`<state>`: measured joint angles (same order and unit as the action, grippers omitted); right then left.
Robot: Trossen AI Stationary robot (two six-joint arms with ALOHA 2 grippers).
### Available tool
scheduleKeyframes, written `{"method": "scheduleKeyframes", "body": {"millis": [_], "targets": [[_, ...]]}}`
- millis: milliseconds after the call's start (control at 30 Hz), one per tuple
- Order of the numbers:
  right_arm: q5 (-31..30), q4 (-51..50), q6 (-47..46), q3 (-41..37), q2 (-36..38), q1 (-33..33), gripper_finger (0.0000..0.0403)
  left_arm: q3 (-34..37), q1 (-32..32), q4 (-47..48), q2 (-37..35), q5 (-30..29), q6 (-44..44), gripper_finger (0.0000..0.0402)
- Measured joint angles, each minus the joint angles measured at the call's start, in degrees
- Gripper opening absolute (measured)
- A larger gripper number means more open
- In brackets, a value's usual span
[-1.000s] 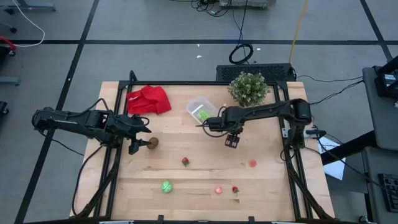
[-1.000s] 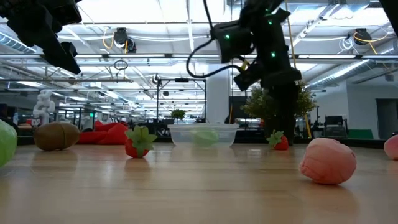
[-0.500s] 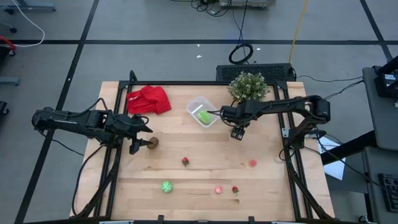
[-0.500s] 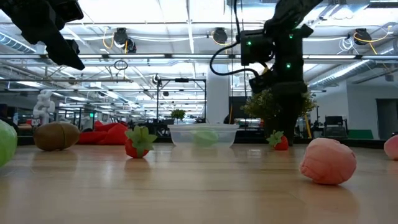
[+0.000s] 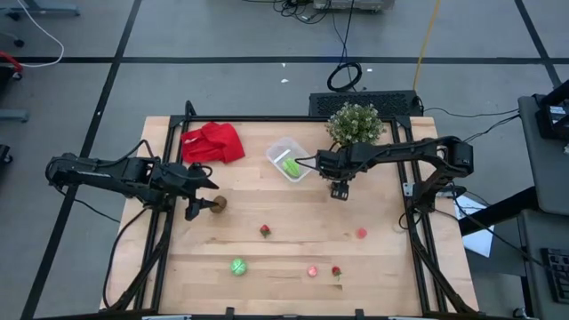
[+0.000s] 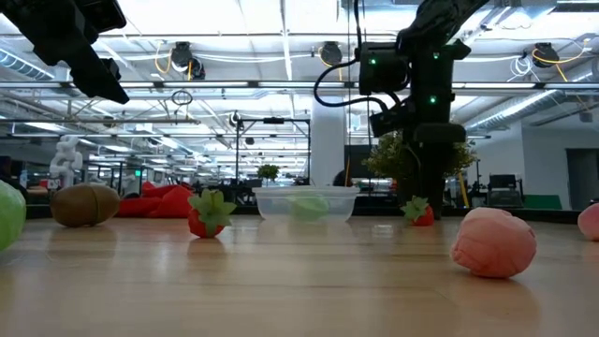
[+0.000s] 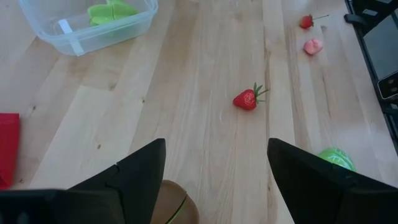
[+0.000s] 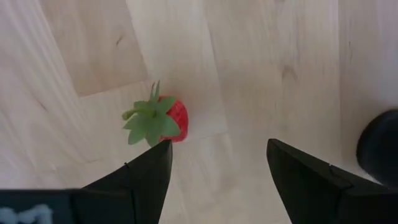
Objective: Pick and placing Produce into tupperware
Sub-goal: Put the top right red strawberry into the transparent bin
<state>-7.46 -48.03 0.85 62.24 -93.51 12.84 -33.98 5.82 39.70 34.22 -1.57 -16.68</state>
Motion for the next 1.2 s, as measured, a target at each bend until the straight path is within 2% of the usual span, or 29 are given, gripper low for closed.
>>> {"method": "scheduleKeyframes", "body": {"millis": [400, 633, 1200], "targets": [[0.22, -3.97, 7.24, 0.02, 0.00, -0.14, 0.0254, 0.00, 0.00, 0.00, 0.02, -0.02, -0.29, 0.0285], [1.81, -4.26, 10.57, 0.02, 0.00, -2.46, 0.0254, 0.00, 0.00, -0.26, 0.01, -0.02, -0.29, 0.0285], [1.51, 5.49, 20.23, -4.70, -0.04, -3.44, 0.0254, 0.00, 0.00, -0.92, 0.01, -0.02, -0.56, 0.0285]]}}
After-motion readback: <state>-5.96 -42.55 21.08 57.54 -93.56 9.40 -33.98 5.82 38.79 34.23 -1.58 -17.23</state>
